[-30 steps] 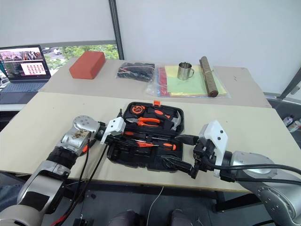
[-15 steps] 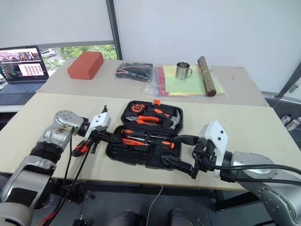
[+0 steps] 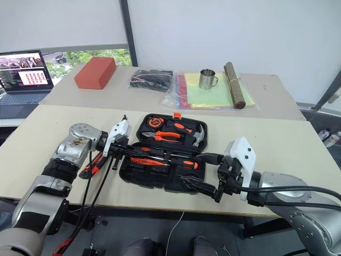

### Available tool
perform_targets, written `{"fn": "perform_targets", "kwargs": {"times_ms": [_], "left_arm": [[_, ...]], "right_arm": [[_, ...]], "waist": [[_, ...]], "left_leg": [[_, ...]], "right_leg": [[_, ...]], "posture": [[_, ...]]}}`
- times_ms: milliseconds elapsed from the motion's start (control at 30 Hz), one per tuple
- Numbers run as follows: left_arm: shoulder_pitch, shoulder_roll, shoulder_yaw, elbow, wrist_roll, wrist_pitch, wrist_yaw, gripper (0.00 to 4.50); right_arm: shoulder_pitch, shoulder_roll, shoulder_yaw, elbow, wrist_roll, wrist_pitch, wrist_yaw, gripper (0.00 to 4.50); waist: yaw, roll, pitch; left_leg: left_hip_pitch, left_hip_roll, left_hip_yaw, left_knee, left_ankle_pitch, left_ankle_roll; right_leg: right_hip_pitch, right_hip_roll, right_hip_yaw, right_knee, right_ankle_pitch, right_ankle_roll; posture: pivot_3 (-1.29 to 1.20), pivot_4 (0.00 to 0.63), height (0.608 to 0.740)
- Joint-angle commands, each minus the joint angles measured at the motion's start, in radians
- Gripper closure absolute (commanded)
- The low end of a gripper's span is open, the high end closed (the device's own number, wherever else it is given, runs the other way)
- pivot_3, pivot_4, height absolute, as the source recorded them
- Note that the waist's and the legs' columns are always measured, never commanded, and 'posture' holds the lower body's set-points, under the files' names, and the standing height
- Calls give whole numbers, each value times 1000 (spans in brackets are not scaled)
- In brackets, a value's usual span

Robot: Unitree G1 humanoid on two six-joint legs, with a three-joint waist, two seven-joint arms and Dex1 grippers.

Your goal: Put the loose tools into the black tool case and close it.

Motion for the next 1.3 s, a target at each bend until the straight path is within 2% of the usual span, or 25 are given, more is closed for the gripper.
{"fn": "perform_targets", "kwargs": {"times_ms": [33, 333, 500, 633, 800, 933, 1000, 1133, 1233, 1300], "left_arm": [[-12, -16, -28, 54, 49, -94, 22, 4483], [-44, -53, -50, 205, 118, -237, 71, 4483], [-34, -42, 5, 133, 37, -148, 19, 4483], [31, 42, 109, -81, -73, 45, 35, 3524], [250, 200, 310, -485, -220, 356, 164, 1579], [496, 293, 545, -668, -283, 537, 312, 143], [638, 315, 660, -714, -276, 577, 372, 56], [846, 325, 784, -796, -261, 617, 470, 56], [908, 324, 806, -851, -279, 682, 533, 56], [853, 328, 759, -879, -311, 800, 592, 56]], "right_arm": [[-7, 5, -16, -17, 4, -23, -14, 0], [1, 8, -28, -21, 22, -18, -31, 0], [1, 5, -26, -20, 28, -17, -31, 0], [-45, -3, 17, 12, -5, -28, 3, 0], [-154, -4, 96, 102, -56, -43, 89, 0], [-238, 9, 162, 176, -103, -70, 170, 0], [-270, 15, 194, 209, -130, -87, 212, 0], [-305, 26, 234, 254, -173, -114, 279, 0], [-325, 38, 255, 273, -196, -124, 311, 0], [-334, 46, 266, 276, -207, -126, 326, 0]], "waist": [[0, 0, 0], [1, 0, 0], [0, 0, 0], [-7, 0, 0], [-28, 0, 1], [-29, 1, 2], [-29, 1, 2], [-18, 2, 2], [-1, 2, 3], [6, 2, 3]], "left_leg": [[0, 0, 0, 0, 0, 0], [1, 0, 0, 0, 0, 0], [1, 0, 0, -1, 0, 0], [0, 0, 0, -2, 0, 0], [1, 0, 0, -3, 0, 0], [4, 0, 0, -6, 0, -1], [4, 0, 0, -7, 0, -1], [4, 0, 0, -9, -1, -6], [4, -1, 0, -9, -4, -11], [4, -1, 0, -9, -5, -12]], "right_leg": [[0, 0, 0, 0, 0, 0], [2, -1, 0, -4, 0, 0], [2, -1, 0, -4, 1, 0], [1, 0, 0, -5, 1, 0], [1, 1, 0, -5, 1, 0], [2, 0, 1, -7, 0, 0], [2, 0, 1, -7, 0, 0], [2, 0, 0, -8, 0, 1], [2, -2, 0, -9, 0, 1], [1, -3, -1, -9, 0, 1]], "posture": [[0, 150, 736], [0, 150, 736], [0, 150, 736], [0, 150, 736], [0, 150, 736], [0, 150, 736], [0, 150, 736], [0, 150, 736], [0, 150, 736], [0, 150, 736]]}}
